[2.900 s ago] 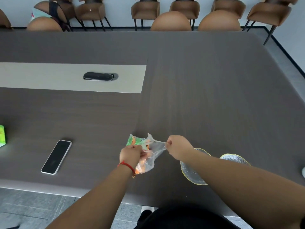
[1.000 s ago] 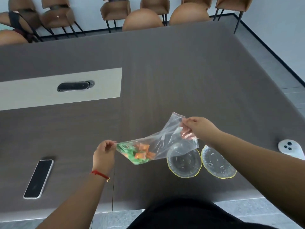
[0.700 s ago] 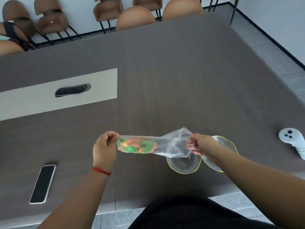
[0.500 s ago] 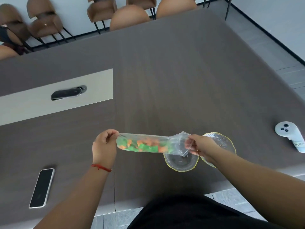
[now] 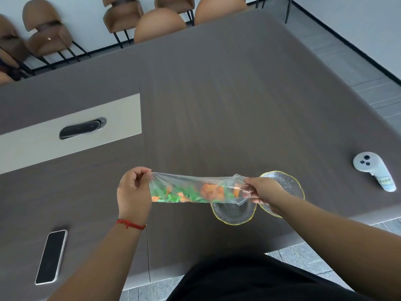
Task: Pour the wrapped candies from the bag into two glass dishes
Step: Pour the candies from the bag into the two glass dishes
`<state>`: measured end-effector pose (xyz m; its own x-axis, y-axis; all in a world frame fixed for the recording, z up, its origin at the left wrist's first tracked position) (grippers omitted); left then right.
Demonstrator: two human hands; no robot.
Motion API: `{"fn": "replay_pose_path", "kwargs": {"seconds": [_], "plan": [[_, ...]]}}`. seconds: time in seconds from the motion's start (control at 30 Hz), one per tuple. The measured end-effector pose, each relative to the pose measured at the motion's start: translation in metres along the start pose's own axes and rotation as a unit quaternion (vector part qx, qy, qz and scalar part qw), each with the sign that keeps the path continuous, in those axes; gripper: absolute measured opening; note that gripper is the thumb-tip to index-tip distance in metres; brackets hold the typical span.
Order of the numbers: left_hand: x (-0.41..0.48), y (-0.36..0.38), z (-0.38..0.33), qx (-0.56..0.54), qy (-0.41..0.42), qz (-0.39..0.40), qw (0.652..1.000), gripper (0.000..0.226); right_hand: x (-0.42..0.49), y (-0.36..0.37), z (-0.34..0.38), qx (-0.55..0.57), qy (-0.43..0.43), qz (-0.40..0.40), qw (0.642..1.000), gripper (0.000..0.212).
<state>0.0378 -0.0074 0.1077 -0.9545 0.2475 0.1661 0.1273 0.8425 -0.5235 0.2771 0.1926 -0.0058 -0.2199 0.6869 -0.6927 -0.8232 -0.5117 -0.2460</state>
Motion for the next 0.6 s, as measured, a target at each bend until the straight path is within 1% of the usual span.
{"fn": "replay_pose_path", "kwargs": {"seconds": [0.13,0.3,0.43,0.6], "plan": [[-0.005,0.000,-0.012,0.006,0.035,0.008,0.999,0.012,-0.001,-0.003,-0.005,0.000,-0.017,0.000,1.000,0.018],[-0.009,0.004,-0.015,0.002,0.035,0.014,0.999,0.011,-0.001,-0.002,-0.013,-0.040,-0.018,0.011,0.999,0.022],[-0.014,0.004,-0.018,-0.002,0.026,0.022,0.999,0.011,0.002,0.000,-0.020,-0.012,-0.001,0.004,1.000,0.018],[-0.017,0.005,-0.025,-0.008,0.040,0.024,0.999,0.013,0.003,0.002,-0.023,-0.019,-0.013,0.001,1.000,0.016]]}}
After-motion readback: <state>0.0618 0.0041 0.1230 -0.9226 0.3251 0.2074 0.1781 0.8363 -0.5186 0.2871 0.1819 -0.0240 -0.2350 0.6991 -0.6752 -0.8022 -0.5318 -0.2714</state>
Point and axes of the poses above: each hand's wrist, its own x-axis towards the middle knuckle, its own y-axis out of the palm, z = x × y, the point moved 3 cm from there along x, towards the middle knuckle, and after that the axes turned 12 degrees about -z, right-handed, at the moved point
